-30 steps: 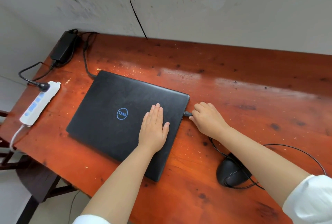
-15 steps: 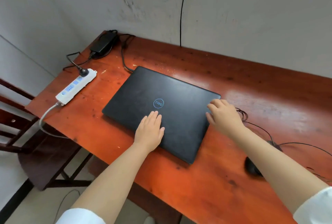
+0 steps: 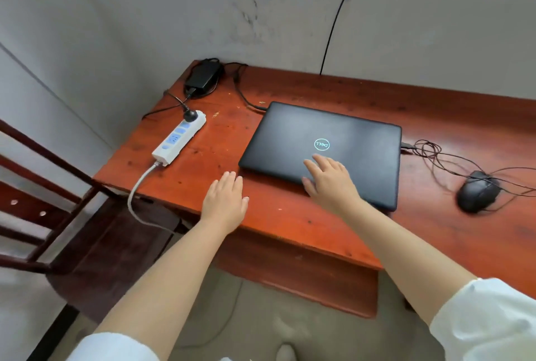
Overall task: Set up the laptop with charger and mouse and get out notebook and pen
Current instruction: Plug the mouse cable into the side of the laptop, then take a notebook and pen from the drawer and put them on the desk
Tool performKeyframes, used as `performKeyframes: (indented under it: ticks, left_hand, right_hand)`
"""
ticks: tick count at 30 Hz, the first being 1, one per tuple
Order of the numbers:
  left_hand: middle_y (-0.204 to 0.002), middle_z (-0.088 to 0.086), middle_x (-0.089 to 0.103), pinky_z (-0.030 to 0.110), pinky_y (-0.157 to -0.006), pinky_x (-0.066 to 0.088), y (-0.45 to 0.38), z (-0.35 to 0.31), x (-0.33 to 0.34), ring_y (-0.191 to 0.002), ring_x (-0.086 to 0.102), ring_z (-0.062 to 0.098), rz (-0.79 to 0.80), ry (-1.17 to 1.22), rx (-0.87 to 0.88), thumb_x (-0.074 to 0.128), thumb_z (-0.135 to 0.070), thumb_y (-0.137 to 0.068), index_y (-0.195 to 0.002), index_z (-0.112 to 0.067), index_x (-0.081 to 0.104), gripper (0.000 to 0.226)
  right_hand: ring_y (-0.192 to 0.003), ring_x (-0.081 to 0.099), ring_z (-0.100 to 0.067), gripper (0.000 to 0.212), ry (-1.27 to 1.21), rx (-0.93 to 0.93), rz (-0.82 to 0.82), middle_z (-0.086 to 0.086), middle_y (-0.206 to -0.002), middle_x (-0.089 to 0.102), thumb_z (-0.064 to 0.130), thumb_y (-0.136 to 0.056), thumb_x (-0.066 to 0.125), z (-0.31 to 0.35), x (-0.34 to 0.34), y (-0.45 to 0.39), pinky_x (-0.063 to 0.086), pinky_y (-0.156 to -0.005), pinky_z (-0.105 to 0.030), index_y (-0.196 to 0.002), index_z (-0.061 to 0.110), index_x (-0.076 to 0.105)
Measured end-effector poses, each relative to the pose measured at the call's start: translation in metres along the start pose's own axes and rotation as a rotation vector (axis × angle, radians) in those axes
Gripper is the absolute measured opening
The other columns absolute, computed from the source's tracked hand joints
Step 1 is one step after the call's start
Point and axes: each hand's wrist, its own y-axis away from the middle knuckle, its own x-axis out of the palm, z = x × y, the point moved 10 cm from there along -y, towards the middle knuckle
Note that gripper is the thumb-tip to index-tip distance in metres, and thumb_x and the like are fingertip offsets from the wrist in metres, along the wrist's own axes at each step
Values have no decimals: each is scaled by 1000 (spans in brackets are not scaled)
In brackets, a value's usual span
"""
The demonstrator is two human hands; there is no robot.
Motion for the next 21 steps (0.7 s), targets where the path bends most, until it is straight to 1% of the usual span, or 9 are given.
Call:
performKeyframes:
  ticks: [2,6,9,14,18,21]
  left_hand:
    - [-155,11,18,36,-118,13,17,15,2,-145,12,22,-7,-9,-5,36,-30,-97,-144,-5,20,55]
    - [-155,11,19,36,-118,13,46,35,16,-145,11,22,-29,-17,-11,36,-30,-97,-144,-5,19,56]
    - [-156,10,18,37,-118,12,68,32,35,-145,10,22,3,-23,51,37,-32,-97,-145,-5,18,58]
    - [-157,8,12,42,-118,12,97,20,74,-145,3,26,63,-55,248,34,-36,-97,-146,-15,15,57]
    - [-156,10,14,41,-117,15,115,28,113,-145,6,26,86,-62,379,34,-35,-97,-146,-12,16,57]
    - [-155,11,17,40,-116,17,134,42,143,-145,8,25,112,-44,423,35,-34,-97,-145,-9,18,57]
  right_hand:
    - [-132,34,-25,46,28,8,9,-11,-146,35,30,-96,41,17,8,7,27,-106,-38,-137,10,36]
    - [-136,30,-25,47,19,25,16,-13,-149,32,31,-96,41,48,34,34,26,-109,-41,-138,11,35]
    - [-140,23,-26,49,20,94,77,-12,-151,28,32,-96,39,62,63,69,22,-112,-44,-140,13,31]
    - [-142,18,-27,50,24,291,123,-12,-153,25,34,-97,36,72,103,128,18,-115,-47,-143,14,27]
    - [-142,19,-27,50,6,499,108,-11,-153,27,34,-97,37,88,141,168,18,-115,-46,-142,14,28]
    - [-141,22,-26,50,-15,579,143,-12,-152,28,32,-97,38,109,179,196,18,-115,-45,-142,12,29]
